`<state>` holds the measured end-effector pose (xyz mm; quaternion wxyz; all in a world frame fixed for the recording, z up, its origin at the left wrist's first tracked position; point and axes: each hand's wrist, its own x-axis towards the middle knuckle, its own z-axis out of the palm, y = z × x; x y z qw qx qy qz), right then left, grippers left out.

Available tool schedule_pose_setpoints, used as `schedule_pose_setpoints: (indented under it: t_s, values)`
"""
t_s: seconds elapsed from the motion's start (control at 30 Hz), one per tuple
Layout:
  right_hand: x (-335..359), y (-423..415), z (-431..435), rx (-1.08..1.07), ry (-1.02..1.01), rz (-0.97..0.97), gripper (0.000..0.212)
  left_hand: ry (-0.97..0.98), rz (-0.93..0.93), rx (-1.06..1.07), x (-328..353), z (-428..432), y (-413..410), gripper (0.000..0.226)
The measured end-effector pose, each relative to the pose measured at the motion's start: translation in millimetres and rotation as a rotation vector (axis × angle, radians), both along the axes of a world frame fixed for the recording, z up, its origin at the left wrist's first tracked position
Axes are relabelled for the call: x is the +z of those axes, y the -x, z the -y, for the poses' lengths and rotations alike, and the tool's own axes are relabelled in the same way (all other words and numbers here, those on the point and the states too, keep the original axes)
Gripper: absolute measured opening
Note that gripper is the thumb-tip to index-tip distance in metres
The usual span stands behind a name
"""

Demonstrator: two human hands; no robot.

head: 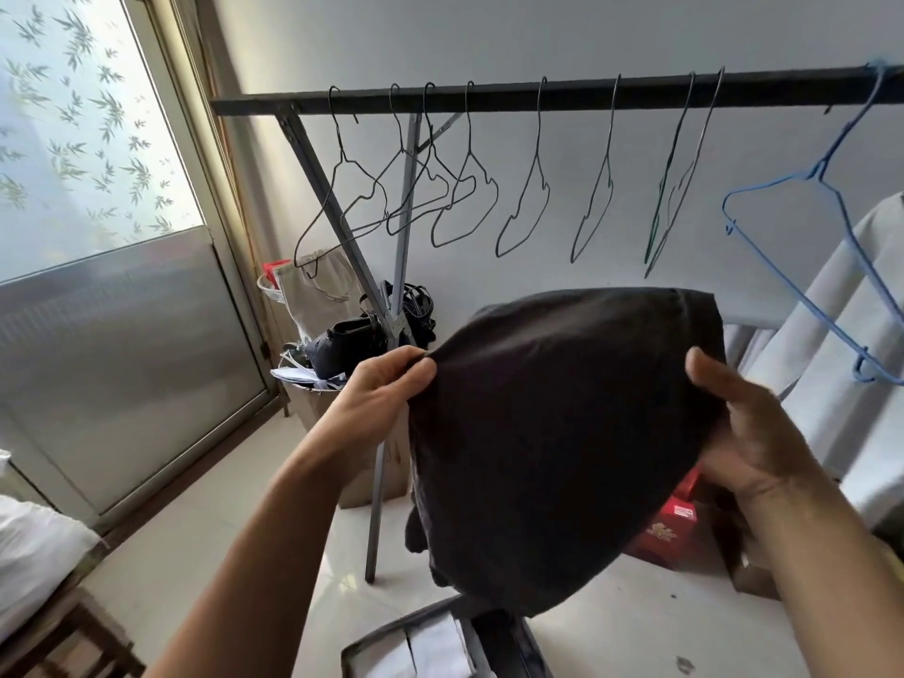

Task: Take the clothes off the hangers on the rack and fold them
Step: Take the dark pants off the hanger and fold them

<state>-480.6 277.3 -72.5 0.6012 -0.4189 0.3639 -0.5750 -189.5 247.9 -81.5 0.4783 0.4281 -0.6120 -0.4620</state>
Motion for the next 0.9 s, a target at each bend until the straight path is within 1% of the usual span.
schedule_pose_setpoints:
  t_s: [0.03,0.07,0.13,0.23,0.3,0.37,0.4,0.43,0.47,0.5,0.57,0.6,0.63,0.7,0.73,0.77,0.8,0.87,0.9]
  values:
    - [-5,-2,0,0.046,-0.010,-0.051,0.050,-0.029,-0.072,-0.022,0,-1,2,0.020]
    - [-8,-4,1,0.067,-0.025,-0.106,0.038,-0.064,-0.125,-0.026,-1,0,2,0.021]
    - [-9,-10,6,0.031,-0.054,-0.145,0.027,-0.132,-0.212,-0.028,-1,1,0,0.025]
    - [-8,-10,14,-0.073,-0.059,-0.065,0.019,-0.205,-0.297,0.006,1,3,0,0.026]
    - [-6,-8,13,-0.034,-0.053,-0.030,0.023,-0.230,-0.406,0.020,2,4,1,0.027]
    - [-4,-12,9,0.065,-0.067,-0.140,0.036,-0.213,-0.512,-0.029,2,5,0,0.019]
    - [-4,-14,10,0.075,-0.075,-0.213,0.041,-0.186,-0.523,-0.068,2,4,-2,0.019]
    - [-3,-16,10,0.040,-0.083,-0.253,0.041,-0.160,-0.511,-0.096,1,4,-3,0.029]
    - [-1,-16,13,-0.028,-0.092,-0.263,0.036,-0.143,-0.488,-0.095,0,5,-3,0.037]
    - [-1,-17,15,-0.101,-0.107,-0.260,0.030,-0.132,-0.455,-0.048,0,5,-3,0.038]
    - [0,-18,19,-0.232,-0.122,-0.277,0.018,-0.105,-0.370,0.087,0,8,0,0.029]
    - [0,-19,21,-0.288,-0.124,-0.300,0.020,-0.095,-0.341,0.143,1,9,2,0.027]
    - [-3,-19,24,-0.345,-0.129,-0.317,0.030,-0.088,-0.337,0.183,2,9,3,0.027]
    - [-6,-21,29,-0.437,-0.124,-0.316,0.062,-0.081,-0.368,0.202,3,10,4,0.033]
    - [-5,-22,28,-0.440,-0.108,-0.312,0.074,-0.083,-0.378,0.194,5,11,4,0.033]
    - [-4,-22,27,-0.410,-0.079,-0.290,0.081,-0.089,-0.371,0.189,8,11,5,0.031]
    - [-3,-19,27,-0.347,-0.060,-0.246,0.080,-0.096,-0.359,0.189,11,12,5,0.029]
    - [-1,-12,26,-0.170,-0.043,-0.162,0.060,-0.112,-0.365,0.147,16,13,4,0.028]
    - [1,-10,23,-0.099,-0.024,-0.147,0.053,-0.108,-0.351,0.101,20,12,2,0.033]
